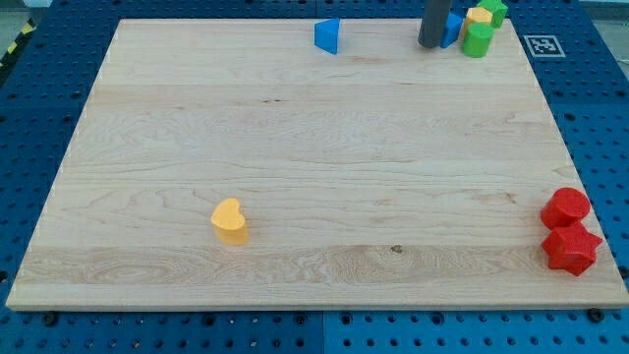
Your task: Move your arm towards blue triangle
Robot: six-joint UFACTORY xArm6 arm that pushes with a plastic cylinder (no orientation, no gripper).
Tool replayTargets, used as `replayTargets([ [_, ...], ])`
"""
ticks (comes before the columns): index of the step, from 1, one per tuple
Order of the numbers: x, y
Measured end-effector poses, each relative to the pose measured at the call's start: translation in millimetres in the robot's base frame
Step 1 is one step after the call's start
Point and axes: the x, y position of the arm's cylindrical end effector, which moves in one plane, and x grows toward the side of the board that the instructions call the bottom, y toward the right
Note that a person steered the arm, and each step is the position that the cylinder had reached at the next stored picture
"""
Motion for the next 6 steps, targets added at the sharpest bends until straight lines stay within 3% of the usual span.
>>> replayTargets([
  [1,7.4,-3.0],
  [3,86.7,-25.5],
  [4,116.9,-91.4],
  [5,107.4,-141.6],
  [6,107.4,-142.5],
])
